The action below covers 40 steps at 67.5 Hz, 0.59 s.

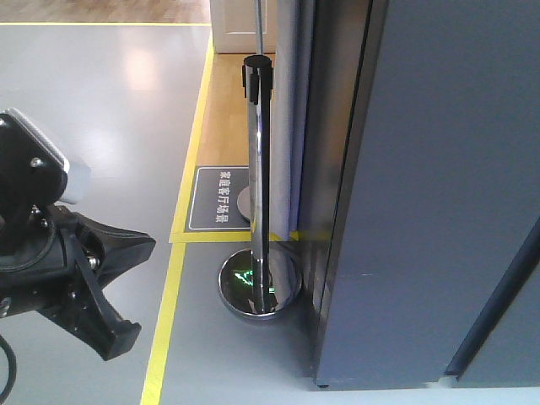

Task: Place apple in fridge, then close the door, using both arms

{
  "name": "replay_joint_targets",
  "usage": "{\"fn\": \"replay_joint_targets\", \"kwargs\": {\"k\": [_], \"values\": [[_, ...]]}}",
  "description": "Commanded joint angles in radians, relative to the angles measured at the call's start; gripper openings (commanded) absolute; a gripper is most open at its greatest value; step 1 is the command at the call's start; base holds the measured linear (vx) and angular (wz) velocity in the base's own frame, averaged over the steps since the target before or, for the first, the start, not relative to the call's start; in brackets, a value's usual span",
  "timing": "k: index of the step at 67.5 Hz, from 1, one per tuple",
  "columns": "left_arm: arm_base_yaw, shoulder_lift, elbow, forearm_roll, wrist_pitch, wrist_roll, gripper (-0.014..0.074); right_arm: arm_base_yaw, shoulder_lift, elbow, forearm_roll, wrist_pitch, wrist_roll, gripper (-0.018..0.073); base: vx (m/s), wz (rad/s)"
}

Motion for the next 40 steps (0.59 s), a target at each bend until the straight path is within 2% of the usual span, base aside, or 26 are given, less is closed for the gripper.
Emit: {"fn": "replay_joint_targets", "kwargs": {"k": [1, 11, 15, 26, 40], "values": [[-0.001, -0.027, -0.015, -0.006, -0.058, -0.007, -0.0006, 0.002, 0.012, -0.025, -0.008, -0.054, 0.000, -0.0002, 0.00, 0.00], [-0.001, -0.099, 0.044, -0.006, -0.064, -0.007, -0.0006, 0.002, 0.012, -0.025, -0.008, -0.045, 0.000, -0.0002, 0.00, 0.00], [0.019, -0.138, 0.072, -0.005, -0.080, -0.007, -0.0006, 0.002, 0.012, -0.025, -0.008, -0.043, 0.000, -0.0002, 0.00, 0.00], [0.151, -0.254, 0.179, -0.010, -0.108, -0.030, -0.0006, 0.002, 0.012, -0.025, -0.008, -0.042, 0.000, -0.0002, 0.00, 0.00], [0.333, -0.449, 0.364, -0.011, -0.269, -0.037, -0.0006, 0.002, 0.012, -0.025, -0.008, -0.042, 0.000, -0.0002, 0.00, 0.00]]}}
